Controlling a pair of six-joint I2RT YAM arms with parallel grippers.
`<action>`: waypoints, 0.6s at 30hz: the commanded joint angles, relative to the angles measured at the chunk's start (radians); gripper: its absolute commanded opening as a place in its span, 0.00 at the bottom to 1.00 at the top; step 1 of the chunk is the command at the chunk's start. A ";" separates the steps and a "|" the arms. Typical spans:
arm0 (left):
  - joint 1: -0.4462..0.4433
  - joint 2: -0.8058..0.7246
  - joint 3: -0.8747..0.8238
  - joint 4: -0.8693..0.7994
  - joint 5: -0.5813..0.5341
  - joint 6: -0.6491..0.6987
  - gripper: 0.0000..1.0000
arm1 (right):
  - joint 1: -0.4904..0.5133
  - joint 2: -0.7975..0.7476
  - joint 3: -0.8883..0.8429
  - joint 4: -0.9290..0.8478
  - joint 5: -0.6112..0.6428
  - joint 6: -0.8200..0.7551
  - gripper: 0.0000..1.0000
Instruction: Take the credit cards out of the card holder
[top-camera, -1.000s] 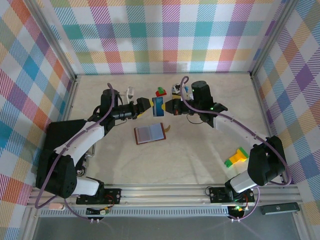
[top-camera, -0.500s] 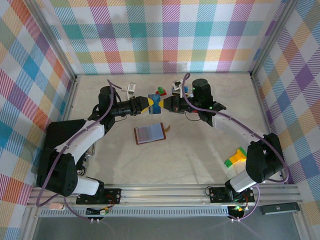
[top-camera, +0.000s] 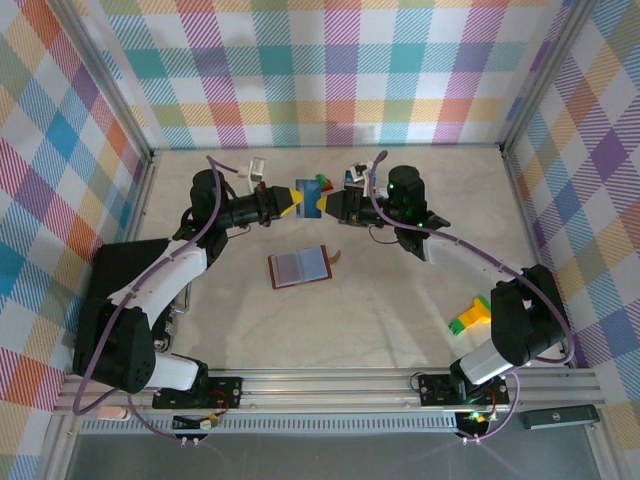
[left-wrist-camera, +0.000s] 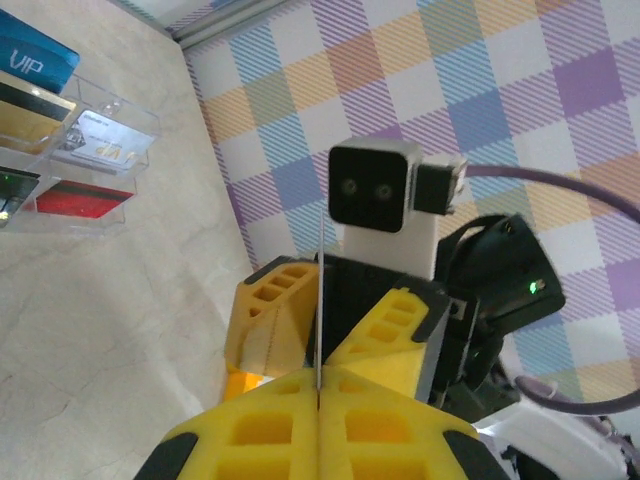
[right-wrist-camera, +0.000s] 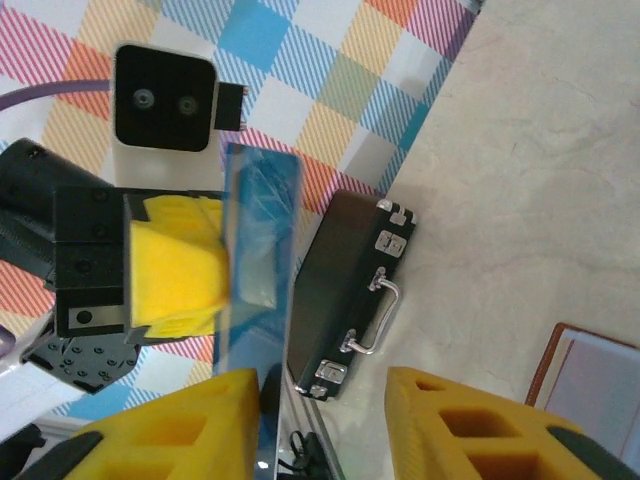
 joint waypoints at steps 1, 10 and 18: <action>0.010 -0.009 0.016 0.081 -0.059 -0.045 0.00 | 0.014 -0.029 -0.034 0.171 0.032 0.118 0.38; 0.010 -0.029 0.007 0.068 -0.162 -0.049 0.00 | 0.031 -0.017 0.009 0.189 0.027 0.185 0.34; 0.010 -0.048 0.029 0.007 -0.181 -0.026 0.00 | 0.031 0.000 0.027 0.201 0.018 0.186 0.26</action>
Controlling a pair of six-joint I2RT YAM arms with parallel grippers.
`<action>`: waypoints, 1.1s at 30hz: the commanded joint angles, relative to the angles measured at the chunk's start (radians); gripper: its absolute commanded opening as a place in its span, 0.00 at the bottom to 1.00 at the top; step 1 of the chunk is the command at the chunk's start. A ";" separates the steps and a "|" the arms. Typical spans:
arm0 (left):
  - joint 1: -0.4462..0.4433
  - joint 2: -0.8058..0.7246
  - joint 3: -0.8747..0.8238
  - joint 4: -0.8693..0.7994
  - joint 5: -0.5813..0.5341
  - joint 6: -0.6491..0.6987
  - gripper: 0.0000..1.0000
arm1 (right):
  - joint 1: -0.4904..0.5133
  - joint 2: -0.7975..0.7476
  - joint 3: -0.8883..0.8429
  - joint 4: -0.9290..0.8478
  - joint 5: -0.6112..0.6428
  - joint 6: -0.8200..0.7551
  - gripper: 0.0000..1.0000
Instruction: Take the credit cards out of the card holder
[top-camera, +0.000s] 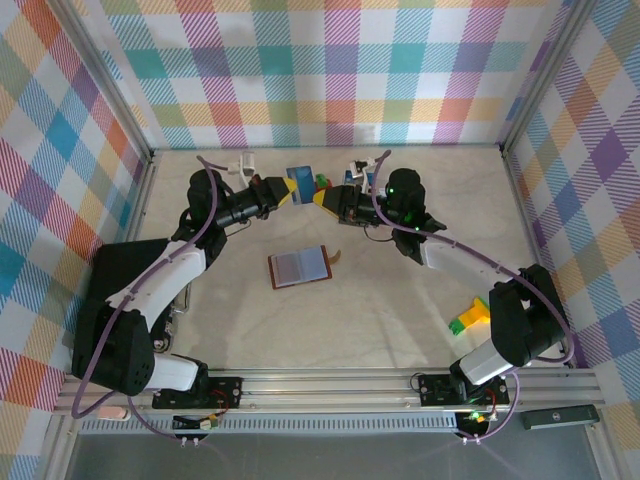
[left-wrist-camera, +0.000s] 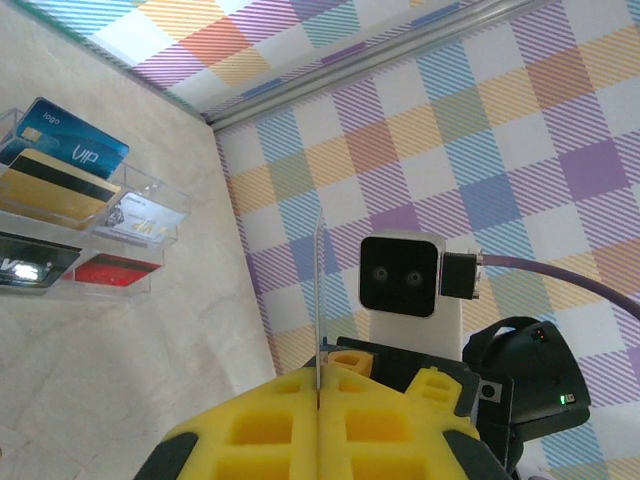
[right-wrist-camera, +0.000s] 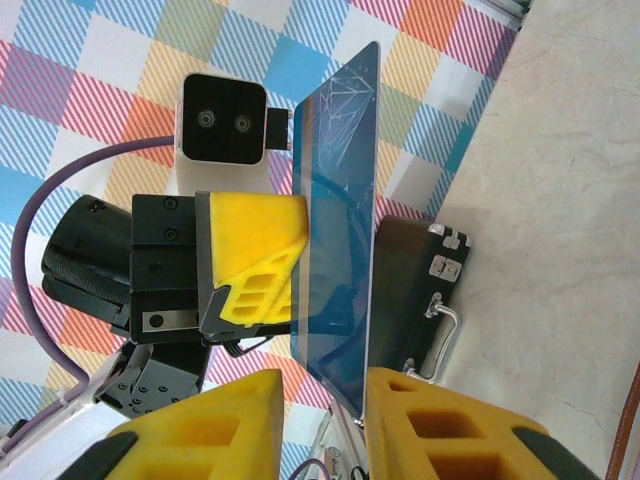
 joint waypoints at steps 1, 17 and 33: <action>0.009 -0.033 0.031 -0.033 -0.009 0.012 0.00 | 0.005 0.005 0.042 0.049 -0.010 0.010 0.26; 0.008 -0.031 0.030 -0.099 -0.048 0.038 0.06 | 0.004 0.043 0.178 -0.180 0.009 -0.192 0.00; 0.063 -0.075 0.124 -0.652 -0.467 0.409 0.95 | -0.205 0.183 0.475 -0.838 0.057 -1.010 0.00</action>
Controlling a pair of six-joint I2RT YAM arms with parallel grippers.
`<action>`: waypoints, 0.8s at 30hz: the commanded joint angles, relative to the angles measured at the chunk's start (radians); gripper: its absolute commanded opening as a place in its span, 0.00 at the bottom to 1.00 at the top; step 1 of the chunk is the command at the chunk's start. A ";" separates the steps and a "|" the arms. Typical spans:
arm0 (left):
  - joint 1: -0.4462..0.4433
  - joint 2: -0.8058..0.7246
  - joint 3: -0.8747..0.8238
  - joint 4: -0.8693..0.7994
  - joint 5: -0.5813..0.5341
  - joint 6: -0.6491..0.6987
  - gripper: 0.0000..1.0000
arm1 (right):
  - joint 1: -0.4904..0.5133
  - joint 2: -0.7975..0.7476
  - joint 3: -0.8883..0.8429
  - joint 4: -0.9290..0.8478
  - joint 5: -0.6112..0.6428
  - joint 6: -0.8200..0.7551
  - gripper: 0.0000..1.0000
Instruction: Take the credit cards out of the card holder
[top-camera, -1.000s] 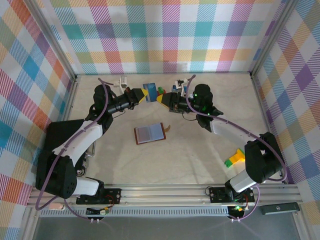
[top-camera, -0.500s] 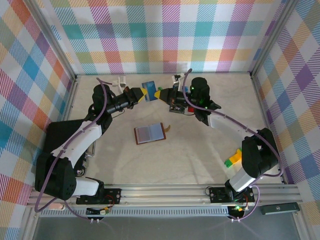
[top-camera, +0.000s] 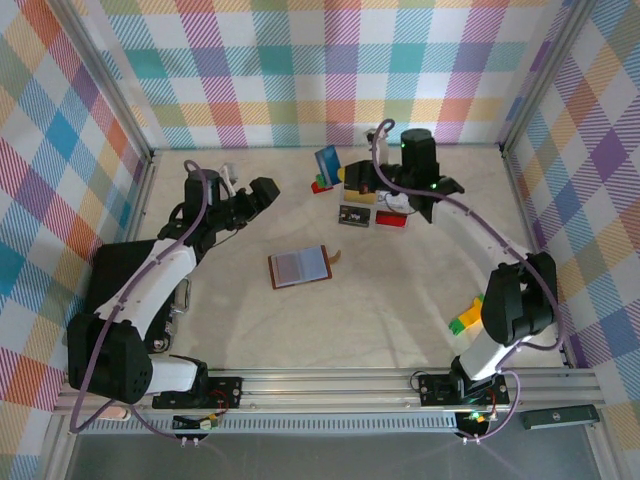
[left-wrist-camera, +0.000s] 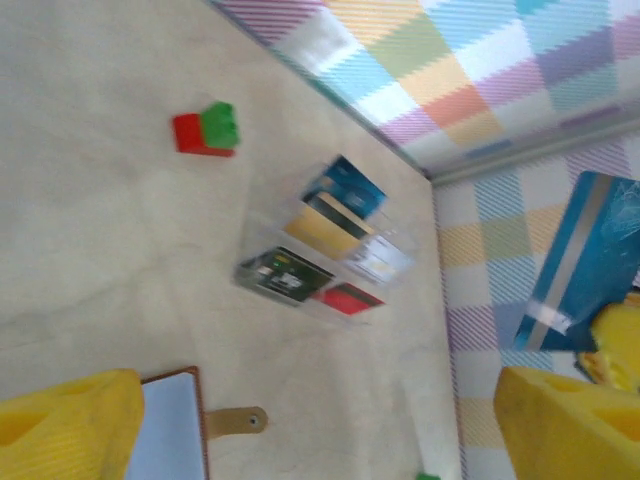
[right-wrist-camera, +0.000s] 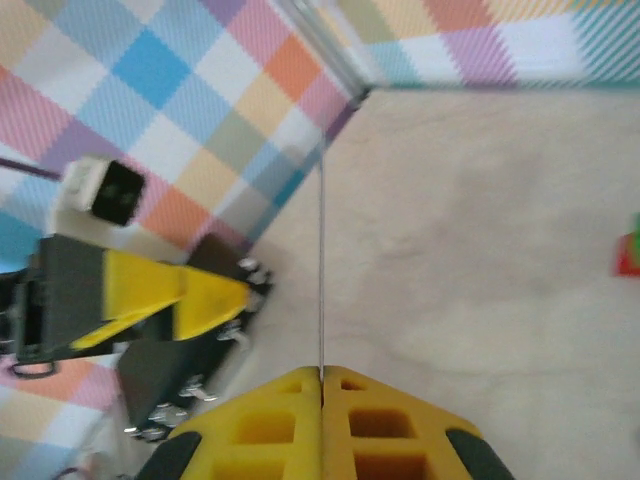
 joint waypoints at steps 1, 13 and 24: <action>0.012 -0.030 0.056 -0.132 -0.128 0.125 0.97 | -0.043 0.077 0.130 -0.279 0.011 -0.332 0.00; 0.016 0.002 0.082 -0.182 -0.196 0.182 1.00 | -0.133 0.350 0.531 -0.721 0.099 -0.979 0.00; 0.017 0.064 0.135 -0.210 -0.209 0.217 1.00 | -0.145 0.584 0.841 -0.881 0.191 -1.209 0.00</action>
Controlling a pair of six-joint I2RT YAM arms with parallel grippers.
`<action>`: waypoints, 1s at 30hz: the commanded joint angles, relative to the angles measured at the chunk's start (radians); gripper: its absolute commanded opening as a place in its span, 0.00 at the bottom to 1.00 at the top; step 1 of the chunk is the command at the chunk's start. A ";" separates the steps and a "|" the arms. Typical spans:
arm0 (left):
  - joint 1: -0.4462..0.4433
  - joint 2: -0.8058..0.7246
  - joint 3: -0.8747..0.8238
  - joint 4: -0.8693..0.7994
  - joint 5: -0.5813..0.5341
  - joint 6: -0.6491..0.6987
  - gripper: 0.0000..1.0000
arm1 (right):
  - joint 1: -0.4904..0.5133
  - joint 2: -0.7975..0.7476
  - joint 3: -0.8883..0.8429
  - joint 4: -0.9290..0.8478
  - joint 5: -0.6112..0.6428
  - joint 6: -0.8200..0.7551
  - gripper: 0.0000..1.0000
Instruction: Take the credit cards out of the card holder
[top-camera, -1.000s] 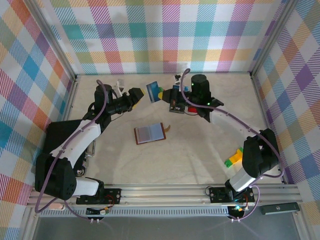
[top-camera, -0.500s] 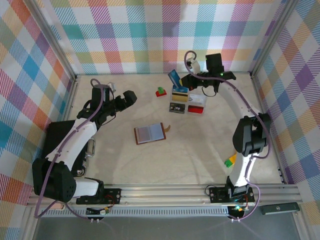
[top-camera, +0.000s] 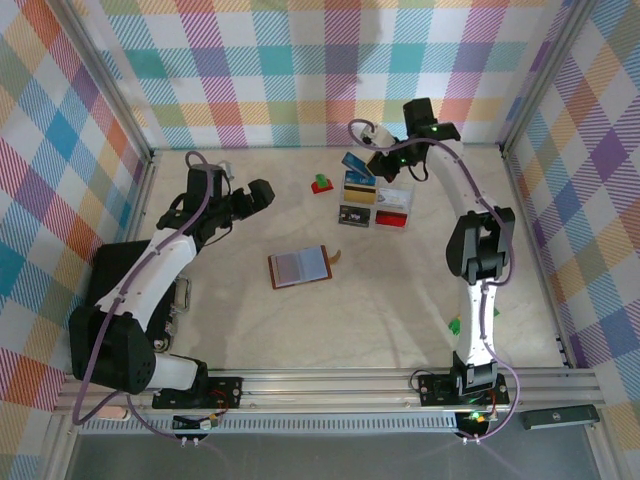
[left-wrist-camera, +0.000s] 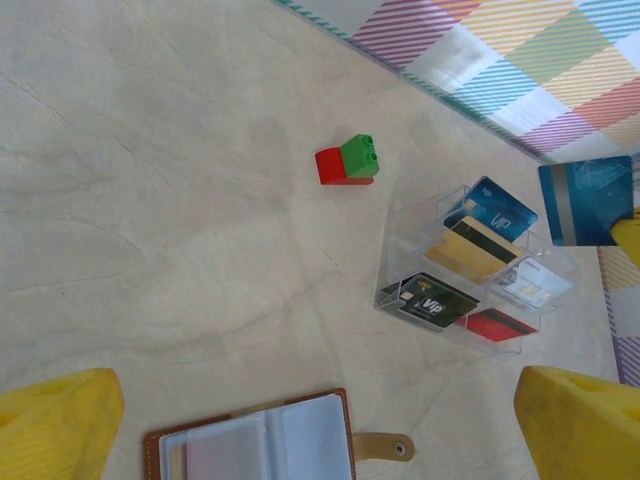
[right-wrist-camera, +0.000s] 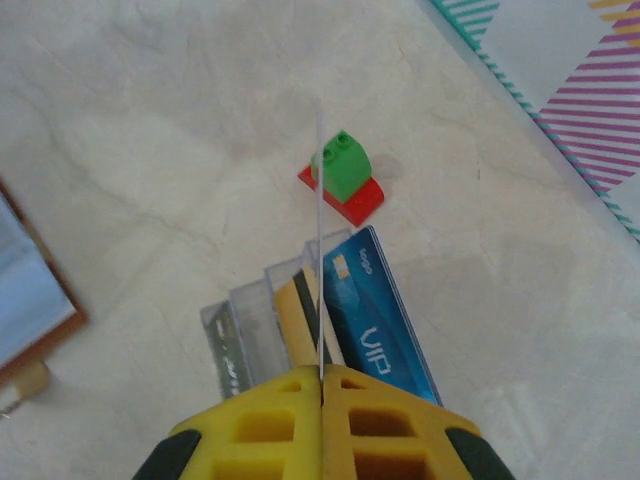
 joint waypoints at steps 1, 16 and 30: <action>0.013 0.015 0.041 -0.026 -0.015 0.030 1.00 | -0.005 0.051 0.079 -0.077 0.025 -0.124 0.00; 0.014 0.073 0.068 -0.044 -0.007 0.022 1.00 | -0.005 0.179 0.191 -0.127 0.038 -0.200 0.00; 0.014 0.106 0.069 -0.033 0.009 0.013 1.00 | -0.016 0.186 0.191 -0.126 0.071 -0.242 0.03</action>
